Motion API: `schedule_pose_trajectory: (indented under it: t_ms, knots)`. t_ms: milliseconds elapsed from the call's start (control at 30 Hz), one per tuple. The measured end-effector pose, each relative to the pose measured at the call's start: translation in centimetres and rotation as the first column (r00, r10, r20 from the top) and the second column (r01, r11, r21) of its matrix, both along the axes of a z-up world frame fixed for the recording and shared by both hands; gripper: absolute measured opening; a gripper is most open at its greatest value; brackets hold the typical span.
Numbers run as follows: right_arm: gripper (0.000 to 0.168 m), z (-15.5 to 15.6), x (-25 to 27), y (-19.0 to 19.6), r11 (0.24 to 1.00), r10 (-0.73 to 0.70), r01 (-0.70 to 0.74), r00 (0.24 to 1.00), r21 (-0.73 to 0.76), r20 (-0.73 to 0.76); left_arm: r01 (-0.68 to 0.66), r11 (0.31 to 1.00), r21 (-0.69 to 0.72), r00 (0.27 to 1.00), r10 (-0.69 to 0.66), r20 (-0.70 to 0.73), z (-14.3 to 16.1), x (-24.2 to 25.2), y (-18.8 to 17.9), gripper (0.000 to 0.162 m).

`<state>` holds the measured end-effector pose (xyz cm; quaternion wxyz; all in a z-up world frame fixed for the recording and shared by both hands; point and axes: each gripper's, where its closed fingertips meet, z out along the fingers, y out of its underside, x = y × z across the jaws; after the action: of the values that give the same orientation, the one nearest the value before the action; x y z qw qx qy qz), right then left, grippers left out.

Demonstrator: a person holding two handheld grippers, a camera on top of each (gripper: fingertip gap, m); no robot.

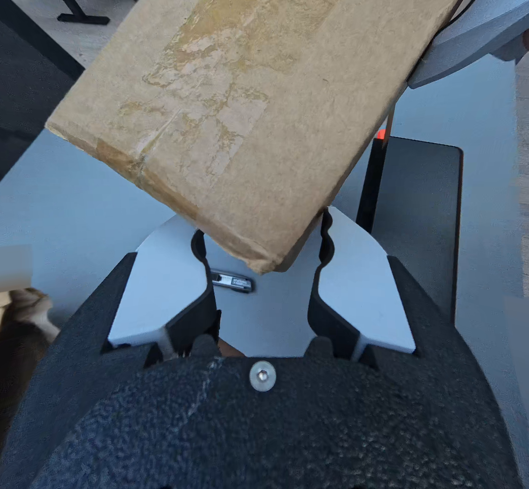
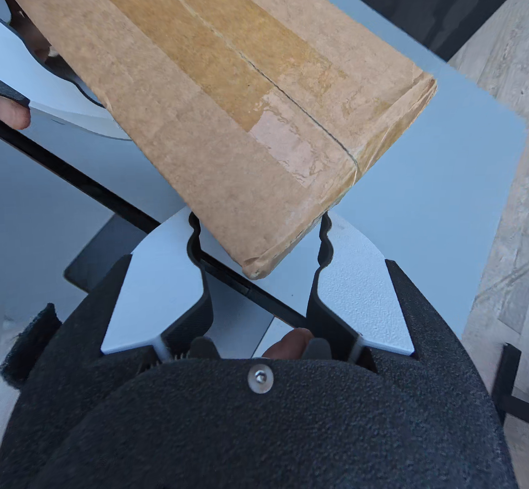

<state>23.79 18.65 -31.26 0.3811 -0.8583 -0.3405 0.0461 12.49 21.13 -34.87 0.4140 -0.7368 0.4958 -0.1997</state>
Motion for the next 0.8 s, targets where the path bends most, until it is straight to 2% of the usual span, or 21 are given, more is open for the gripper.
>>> schedule_pose_trajectory:
  t_ms: [133,200,267,333,433,500,567,600,667,733,800]
  knots:
    - [0.080,-6.4,5.9,4.3,0.998,0.013,-0.017,0.998,-0.066,-0.059,-0.007,0.999,-0.041,0.997,0.003,-0.079,-5.8,5.4,3.9,0.077]
    - [0.079,-8.7,7.6,5.9,0.995,0.028,-0.035,0.996,-0.088,-0.081,-0.006,0.999,-0.033,0.991,0.001,-0.136,-7.6,6.7,5.7,0.077]
    - [0.078,-10.0,8.5,7.3,0.994,0.016,-0.031,0.989,-0.103,-0.148,0.001,1.000,-0.027,0.990,-0.004,-0.141,-8.1,7.6,7.3,0.080]
    - [0.077,-10.0,8.8,8.4,0.994,-0.019,-0.007,0.970,-0.105,-0.240,-0.007,0.998,-0.060,0.989,-0.002,-0.145,-7.9,8.0,8.6,0.083]
    - [0.077,-10.0,8.3,8.5,0.994,-0.028,0.000,0.967,-0.111,-0.254,0.050,0.996,-0.076,0.981,-0.064,-0.184,-8.3,7.6,11.0,0.091]
    - [0.073,-9.9,7.3,7.3,0.992,-0.017,-0.017,0.963,-0.121,-0.269,0.065,0.997,0.033,0.955,-0.053,-0.290,-7.8,6.6,13.4,0.092]
    - [0.060,-9.3,5.4,5.5,0.991,0.019,-0.064,0.937,-0.120,-0.349,0.034,0.986,0.160,0.936,0.025,-0.351,-6.7,5.4,15.8,0.076]
    - [0.063,-8.8,4.2,4.7,0.990,0.035,-0.086,0.920,-0.113,-0.391,0.046,0.981,0.186,0.928,0.027,-0.372,-6.5,5.0,16.3,0.075]
    - [0.074,-9.0,3.0,3.6,0.985,0.070,-0.121,0.934,-0.127,-0.349,0.068,0.978,0.197,0.893,0.028,-0.448,-6.8,3.7,16.6,0.077]
    - [0.071,-9.0,3.2,3.1,0.977,0.124,-0.167,0.949,-0.131,-0.289,0.062,0.974,0.220,0.856,0.061,-0.513,-6.9,1.5,16.0,0.081]
    - [0.065,-7.3,4.4,3.4,0.979,0.137,-0.174,0.948,-0.106,-0.287,-0.041,0.982,0.184,0.874,0.124,-0.470,-5.8,-0.9,13.6,0.082]
